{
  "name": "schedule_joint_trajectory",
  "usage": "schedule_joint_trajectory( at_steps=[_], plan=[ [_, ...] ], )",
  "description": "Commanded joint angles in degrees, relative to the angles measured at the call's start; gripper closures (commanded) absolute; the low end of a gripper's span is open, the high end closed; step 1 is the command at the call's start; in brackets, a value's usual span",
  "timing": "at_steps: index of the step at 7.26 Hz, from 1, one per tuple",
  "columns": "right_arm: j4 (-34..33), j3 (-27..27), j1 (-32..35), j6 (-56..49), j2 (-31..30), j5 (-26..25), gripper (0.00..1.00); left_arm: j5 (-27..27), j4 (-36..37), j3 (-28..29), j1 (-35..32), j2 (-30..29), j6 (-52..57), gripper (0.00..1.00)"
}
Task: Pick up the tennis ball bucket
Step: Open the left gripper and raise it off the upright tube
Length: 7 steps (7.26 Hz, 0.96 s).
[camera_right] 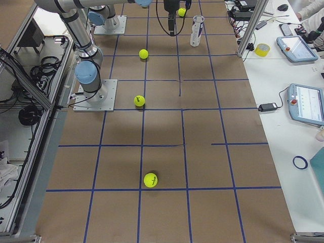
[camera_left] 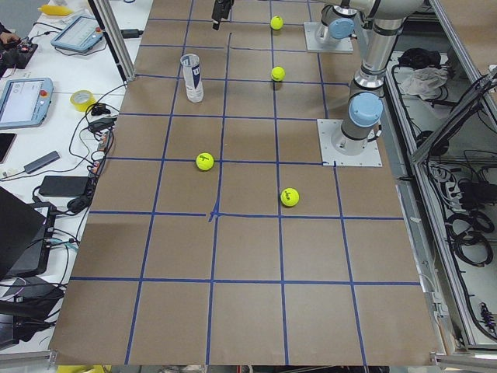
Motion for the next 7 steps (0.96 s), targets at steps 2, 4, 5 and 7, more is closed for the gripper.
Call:
schedule_joint_trajectory(
  at_steps=[2, 4, 5, 7],
  plan=[
    [0.06, 0.00, -0.09, 0.00, 0.00, -0.20, 0.00, -0.21, -9.20, -1.32, 5.72, 6.84, -4.50, 0.00],
    [0.14, 0.00, -0.09, 0.00, 0.00, -0.21, 0.00, -0.22, -5.30, -1.41, 9.60, 7.82, -9.38, 0.00],
    [0.14, 0.00, -0.09, -0.09, 0.00, -0.29, 0.00, -0.05, -4.40, -1.85, 10.05, 7.73, -8.81, 0.00],
    [0.23, 0.00, -0.09, -0.09, -0.17, -0.29, 0.00, -0.31, -4.21, -2.73, 10.06, 7.82, -8.81, 0.00]
  ],
)
